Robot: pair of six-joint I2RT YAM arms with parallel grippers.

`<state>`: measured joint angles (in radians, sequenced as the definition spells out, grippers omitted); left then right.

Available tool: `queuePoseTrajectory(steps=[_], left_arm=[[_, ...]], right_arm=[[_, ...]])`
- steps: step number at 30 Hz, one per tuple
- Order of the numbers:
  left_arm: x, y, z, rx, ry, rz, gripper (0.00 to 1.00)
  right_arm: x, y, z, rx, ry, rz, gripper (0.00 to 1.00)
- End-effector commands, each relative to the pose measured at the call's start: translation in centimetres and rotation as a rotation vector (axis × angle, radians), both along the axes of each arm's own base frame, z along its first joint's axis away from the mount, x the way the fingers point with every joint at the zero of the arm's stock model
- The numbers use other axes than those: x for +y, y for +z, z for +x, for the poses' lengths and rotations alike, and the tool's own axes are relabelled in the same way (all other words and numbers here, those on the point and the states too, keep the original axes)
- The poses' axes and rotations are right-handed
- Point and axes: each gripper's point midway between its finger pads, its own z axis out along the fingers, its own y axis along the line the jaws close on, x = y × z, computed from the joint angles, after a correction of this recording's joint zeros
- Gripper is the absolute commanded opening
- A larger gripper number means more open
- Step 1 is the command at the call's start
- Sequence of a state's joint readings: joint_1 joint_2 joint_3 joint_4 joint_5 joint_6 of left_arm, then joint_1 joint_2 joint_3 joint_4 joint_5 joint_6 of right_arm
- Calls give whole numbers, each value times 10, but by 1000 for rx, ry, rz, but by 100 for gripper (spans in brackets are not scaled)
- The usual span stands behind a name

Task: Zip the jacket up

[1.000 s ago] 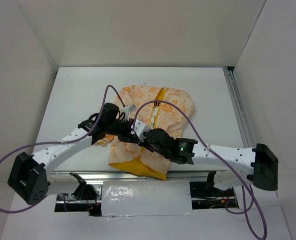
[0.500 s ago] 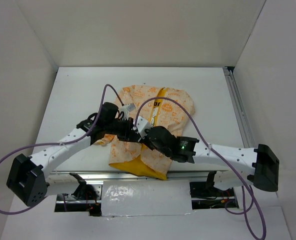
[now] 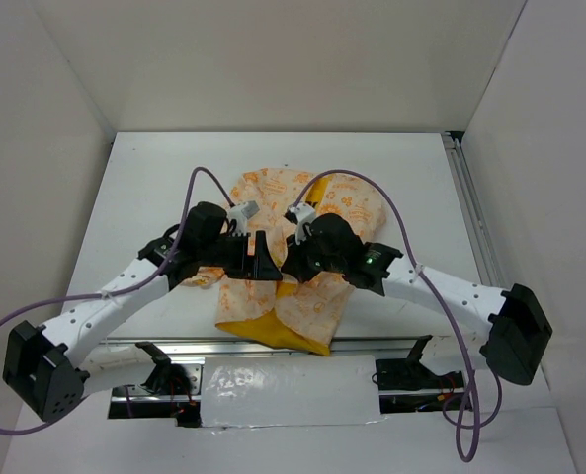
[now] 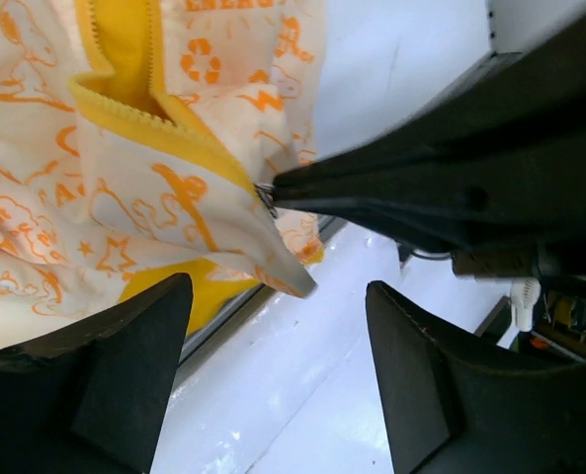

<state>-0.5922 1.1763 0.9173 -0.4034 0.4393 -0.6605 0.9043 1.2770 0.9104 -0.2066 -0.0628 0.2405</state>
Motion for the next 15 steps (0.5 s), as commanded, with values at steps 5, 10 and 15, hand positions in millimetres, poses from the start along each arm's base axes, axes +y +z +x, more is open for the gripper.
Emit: queuePoseTrajectory(steps=[5,10,15], left_arm=[[-19,46,-46,-136,-200,-192,79],[-33,52,-65,-136,-257,-205,85],[-29,24,-41,-6,-26,-60,72]], right_arm=[[2,50,-38,180,161,241,0],[-13,43,-48,268,138,227,0],[-14,36,-54,288,144,232,0]])
